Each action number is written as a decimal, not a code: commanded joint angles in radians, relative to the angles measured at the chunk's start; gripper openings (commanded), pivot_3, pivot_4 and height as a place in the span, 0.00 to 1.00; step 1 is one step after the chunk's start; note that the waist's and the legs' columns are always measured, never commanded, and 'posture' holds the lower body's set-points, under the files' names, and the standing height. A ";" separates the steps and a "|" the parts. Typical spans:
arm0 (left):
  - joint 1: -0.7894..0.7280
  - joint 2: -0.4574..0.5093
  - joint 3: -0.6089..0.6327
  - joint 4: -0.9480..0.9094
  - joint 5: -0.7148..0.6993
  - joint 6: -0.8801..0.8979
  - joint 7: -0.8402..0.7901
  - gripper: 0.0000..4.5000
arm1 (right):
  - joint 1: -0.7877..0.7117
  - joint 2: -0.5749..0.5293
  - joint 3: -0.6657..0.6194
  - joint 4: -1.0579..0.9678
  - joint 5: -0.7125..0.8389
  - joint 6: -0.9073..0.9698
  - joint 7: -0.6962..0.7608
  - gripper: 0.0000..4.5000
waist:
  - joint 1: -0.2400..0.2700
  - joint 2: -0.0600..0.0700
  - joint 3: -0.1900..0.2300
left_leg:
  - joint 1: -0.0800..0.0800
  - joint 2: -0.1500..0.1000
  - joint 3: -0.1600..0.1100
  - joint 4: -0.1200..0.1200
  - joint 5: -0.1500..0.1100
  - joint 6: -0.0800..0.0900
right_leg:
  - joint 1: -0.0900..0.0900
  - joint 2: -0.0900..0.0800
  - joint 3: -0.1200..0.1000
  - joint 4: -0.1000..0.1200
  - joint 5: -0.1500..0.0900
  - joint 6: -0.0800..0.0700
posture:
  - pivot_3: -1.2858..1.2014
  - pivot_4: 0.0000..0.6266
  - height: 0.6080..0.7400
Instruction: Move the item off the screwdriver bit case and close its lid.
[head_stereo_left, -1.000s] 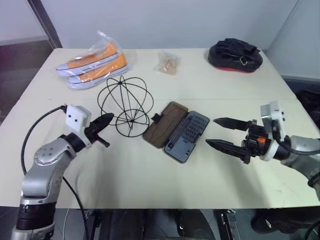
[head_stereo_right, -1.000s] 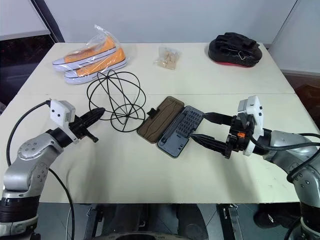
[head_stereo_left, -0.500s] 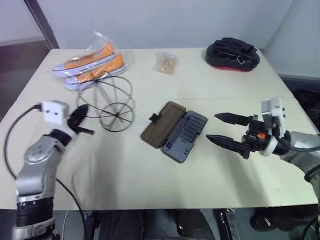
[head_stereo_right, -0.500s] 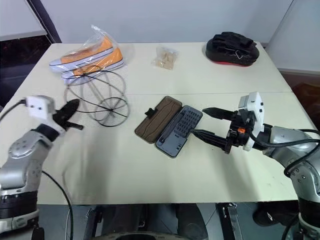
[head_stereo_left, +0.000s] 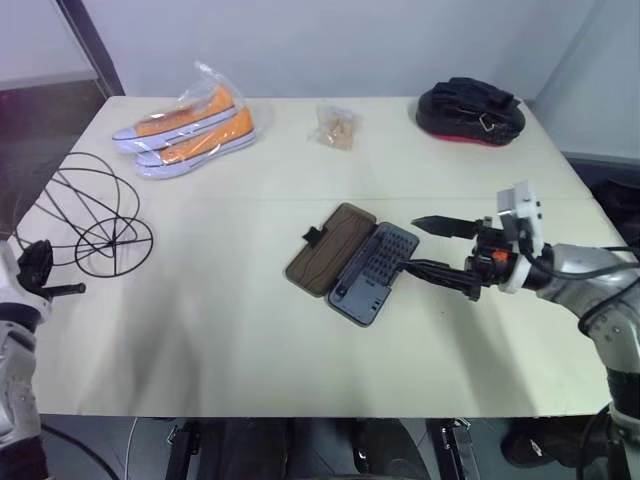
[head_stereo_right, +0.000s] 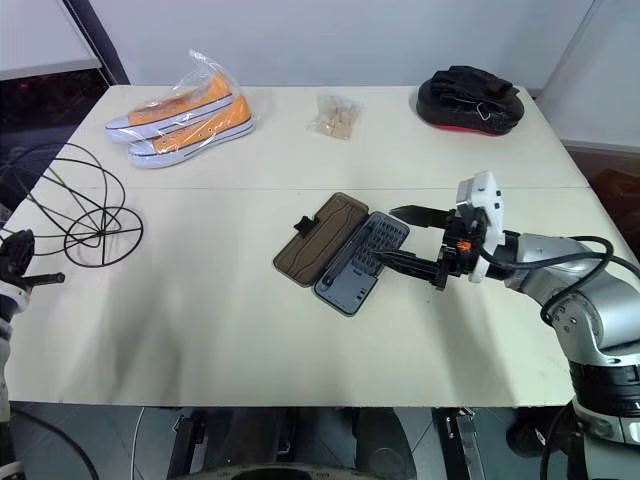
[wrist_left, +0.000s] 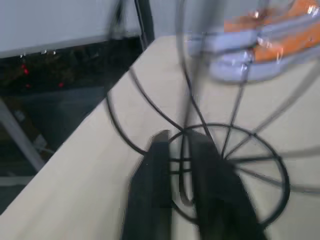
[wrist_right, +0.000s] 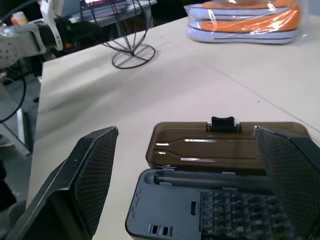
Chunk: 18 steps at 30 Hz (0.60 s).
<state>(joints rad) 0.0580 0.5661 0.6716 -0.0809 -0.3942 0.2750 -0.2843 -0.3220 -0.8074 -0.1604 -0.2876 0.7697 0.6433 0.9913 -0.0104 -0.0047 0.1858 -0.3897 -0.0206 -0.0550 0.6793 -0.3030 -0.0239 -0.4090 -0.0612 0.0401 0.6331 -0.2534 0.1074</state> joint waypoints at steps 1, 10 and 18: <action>0.027 0.004 0.037 -0.054 0.010 -0.034 0.007 0.53 | -0.035 0.002 -0.005 0.009 -0.005 -0.016 0.017 1.00 | 0.001 0.000 0.000 | 0.000 0.000 0.000 0.000 0.000 0.000 | 0.000 0.000 0.000 0.000 0.000 0.000 | 0.52 0.24 1.00; 0.188 0.018 0.126 -0.232 -0.106 0.050 -0.082 0.99 | -0.073 0.009 0.021 0.076 -0.041 -0.033 0.057 1.00 | -0.002 0.000 0.000 | -0.001 0.000 0.000 -0.001 0.000 0.000 | -0.001 -0.001 0.001 -0.001 -0.001 -0.003 | 0.52 0.24 1.00; 0.584 0.073 0.318 -0.529 -0.521 0.312 -0.384 0.99 | -0.104 0.007 0.039 0.146 -0.089 -0.057 0.097 1.00 | -0.003 -0.001 0.000 | -0.001 0.001 0.001 -0.004 0.000 0.000 | -0.002 -0.002 0.001 -0.003 -0.003 -0.005 | 0.52 0.24 1.00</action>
<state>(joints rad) 0.6004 0.6137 0.9205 -0.5248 -0.7959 0.5230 -0.5919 -0.4085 -0.8013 -0.1123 -0.1448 0.6876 0.6037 1.0763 -0.0138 -0.0055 0.1857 -0.3910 -0.0201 -0.0539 0.6749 -0.3035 -0.0238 -0.4107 -0.0638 0.0417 0.6286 -0.2565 0.1013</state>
